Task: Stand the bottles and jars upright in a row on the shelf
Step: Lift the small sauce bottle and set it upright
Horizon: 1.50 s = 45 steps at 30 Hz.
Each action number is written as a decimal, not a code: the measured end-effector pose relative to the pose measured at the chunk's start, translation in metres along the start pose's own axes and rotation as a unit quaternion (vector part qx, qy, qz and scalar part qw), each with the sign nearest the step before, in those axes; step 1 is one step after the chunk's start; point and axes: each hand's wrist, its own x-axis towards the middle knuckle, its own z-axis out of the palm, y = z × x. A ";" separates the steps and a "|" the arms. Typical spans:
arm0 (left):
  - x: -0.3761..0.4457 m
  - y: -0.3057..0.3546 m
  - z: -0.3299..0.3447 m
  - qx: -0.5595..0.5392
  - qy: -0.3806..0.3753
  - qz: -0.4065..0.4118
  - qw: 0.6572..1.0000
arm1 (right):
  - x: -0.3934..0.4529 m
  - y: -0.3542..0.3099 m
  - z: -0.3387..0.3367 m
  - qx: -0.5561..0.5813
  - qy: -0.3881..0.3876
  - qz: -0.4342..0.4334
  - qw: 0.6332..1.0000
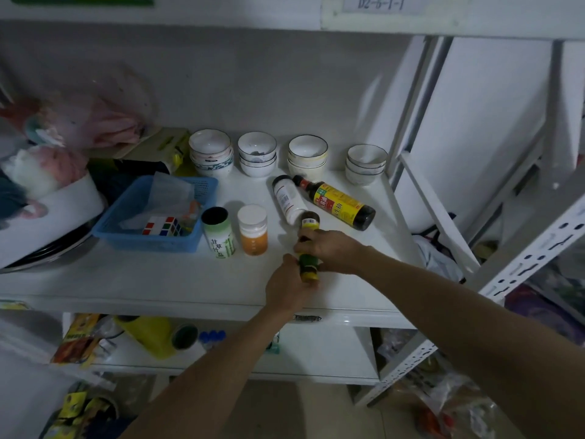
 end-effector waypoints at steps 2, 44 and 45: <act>-0.002 0.000 0.000 -0.029 0.027 0.013 0.999 | -0.003 0.004 0.001 0.014 0.008 -0.009 1.000; 0.064 0.041 0.007 -0.147 0.038 -0.043 0.987 | 0.015 0.069 -0.094 0.436 0.015 0.245 0.866; 0.065 0.046 0.009 -0.159 0.031 -0.044 0.986 | 0.013 0.072 -0.095 0.428 0.013 0.253 0.868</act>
